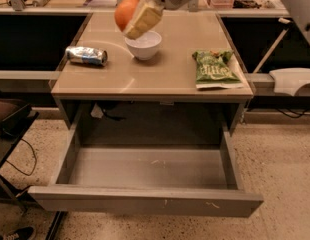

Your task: Place orange into top drawer

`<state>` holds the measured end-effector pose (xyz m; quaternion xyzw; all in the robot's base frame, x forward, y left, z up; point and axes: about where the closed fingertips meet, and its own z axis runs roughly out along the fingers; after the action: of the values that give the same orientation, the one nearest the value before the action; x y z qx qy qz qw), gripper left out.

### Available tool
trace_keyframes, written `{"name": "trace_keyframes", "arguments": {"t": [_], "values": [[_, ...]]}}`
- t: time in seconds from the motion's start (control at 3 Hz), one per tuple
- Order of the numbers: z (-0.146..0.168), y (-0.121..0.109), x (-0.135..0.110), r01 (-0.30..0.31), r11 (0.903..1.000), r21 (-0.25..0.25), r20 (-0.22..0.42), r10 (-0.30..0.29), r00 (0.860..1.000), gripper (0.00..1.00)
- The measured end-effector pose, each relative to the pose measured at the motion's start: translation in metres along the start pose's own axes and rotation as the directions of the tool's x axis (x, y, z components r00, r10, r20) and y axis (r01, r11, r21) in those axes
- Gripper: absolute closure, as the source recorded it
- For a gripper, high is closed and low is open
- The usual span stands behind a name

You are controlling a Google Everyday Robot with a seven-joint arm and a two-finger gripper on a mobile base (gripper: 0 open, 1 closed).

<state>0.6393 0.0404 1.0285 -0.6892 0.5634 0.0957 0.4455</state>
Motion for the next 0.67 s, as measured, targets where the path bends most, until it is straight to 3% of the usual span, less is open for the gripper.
{"name": "trace_keyframes", "arguments": {"t": [0.33,0.67], "values": [[-0.017,0.064,0.008,-0.071,0.9943,-0.079,0.013,0.072,0.997,1.0],[-0.035,0.122,0.016,-0.168,0.9819,-0.088,0.028,0.171,0.985,1.0]]}}
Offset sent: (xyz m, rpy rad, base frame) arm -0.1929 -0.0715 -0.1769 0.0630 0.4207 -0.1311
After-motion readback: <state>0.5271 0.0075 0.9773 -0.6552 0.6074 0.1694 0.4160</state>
